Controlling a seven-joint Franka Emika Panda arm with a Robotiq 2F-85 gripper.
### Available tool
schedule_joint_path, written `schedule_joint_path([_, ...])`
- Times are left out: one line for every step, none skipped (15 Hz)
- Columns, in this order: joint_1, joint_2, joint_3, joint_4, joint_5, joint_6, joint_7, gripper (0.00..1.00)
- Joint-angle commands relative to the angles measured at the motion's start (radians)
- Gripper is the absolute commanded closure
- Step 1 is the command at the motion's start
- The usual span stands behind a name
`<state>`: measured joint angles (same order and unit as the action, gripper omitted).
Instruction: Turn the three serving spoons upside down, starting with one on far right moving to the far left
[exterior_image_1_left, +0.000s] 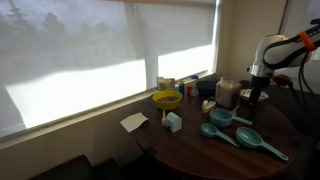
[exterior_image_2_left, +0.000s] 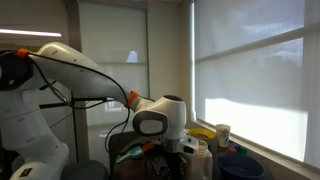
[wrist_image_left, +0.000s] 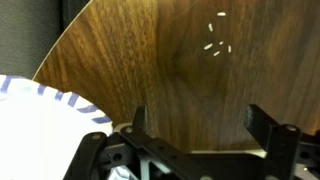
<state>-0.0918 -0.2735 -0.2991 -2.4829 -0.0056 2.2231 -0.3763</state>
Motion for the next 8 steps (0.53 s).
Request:
schedule_joint_path([-0.021,0.002,0.021,0.001,0.007,-0.002,-0.005,0.0])
schedule_joint_path([-0.021,0.002,0.021,0.001,0.007,-0.002,-0.005,0.0])
schedule_joint_path([-0.021,0.002,0.021,0.001,0.007,-0.002,-0.005,0.0])
schedule_joint_path([-0.021,0.002,0.021,0.001,0.007,-0.002,-0.005,0.0])
schedule_joint_path([-0.006,-0.01,0.014,-0.002,0.05,-0.023,-0.037,0.0])
schedule_joint_path([0.006,-0.026,0.017,-0.01,0.08,-0.044,-0.05,0.0])
schedule_joint_path([0.015,-0.038,0.017,-0.012,0.115,-0.074,-0.069,0.0])
schedule_joint_path([0.021,-0.05,0.022,-0.011,0.147,-0.119,-0.079,0.0])
